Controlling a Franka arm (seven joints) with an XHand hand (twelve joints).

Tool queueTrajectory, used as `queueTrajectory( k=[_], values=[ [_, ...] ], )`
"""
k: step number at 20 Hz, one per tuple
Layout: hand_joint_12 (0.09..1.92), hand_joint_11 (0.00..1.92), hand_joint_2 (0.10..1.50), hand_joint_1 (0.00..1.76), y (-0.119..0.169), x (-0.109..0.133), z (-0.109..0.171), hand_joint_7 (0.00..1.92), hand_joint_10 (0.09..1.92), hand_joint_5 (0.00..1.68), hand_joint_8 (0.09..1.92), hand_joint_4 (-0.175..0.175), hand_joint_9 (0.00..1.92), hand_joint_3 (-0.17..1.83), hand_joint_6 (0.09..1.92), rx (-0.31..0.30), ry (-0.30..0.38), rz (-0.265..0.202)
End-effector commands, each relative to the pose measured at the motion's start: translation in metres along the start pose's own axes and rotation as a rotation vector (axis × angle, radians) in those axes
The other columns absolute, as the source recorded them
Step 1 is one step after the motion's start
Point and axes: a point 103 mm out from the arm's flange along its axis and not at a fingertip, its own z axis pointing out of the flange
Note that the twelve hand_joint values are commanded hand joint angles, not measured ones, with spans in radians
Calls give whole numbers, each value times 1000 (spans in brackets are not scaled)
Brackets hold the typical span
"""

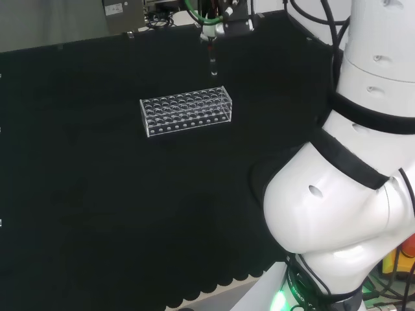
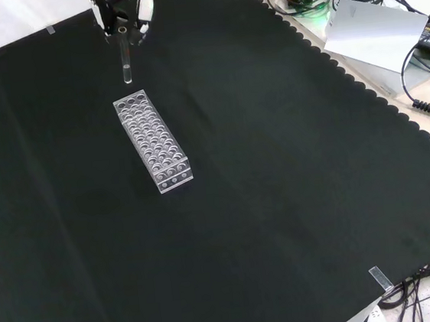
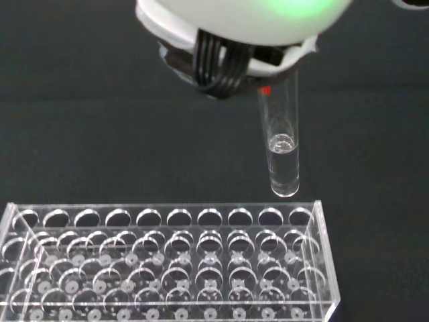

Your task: Shake the test tube.

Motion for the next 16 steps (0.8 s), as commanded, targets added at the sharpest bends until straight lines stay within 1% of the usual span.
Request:
queueTrajectory(
  k=[1, 8, 13, 16],
  values=[
    [853, 1300, 731, 1330, -13, 0, -27, 1391, 597, 1412, 662, -175, 1600, 479, 87, -29, 0, -4],
    [853, 1300, 725, 1330, -21, 16, -36, 1392, 596, 1414, 662, -175, 1601, 489, 87, -40, -1, -31],
    [854, 1299, 723, 1330, -26, 39, -40, 1393, 595, 1415, 662, -175, 1602, 493, 87, -44, 17, -72],
    [854, 1299, 722, 1330, -28, 55, -43, 1393, 595, 1415, 663, -175, 1602, 495, 87, -44, 45, -105]
  ],
)
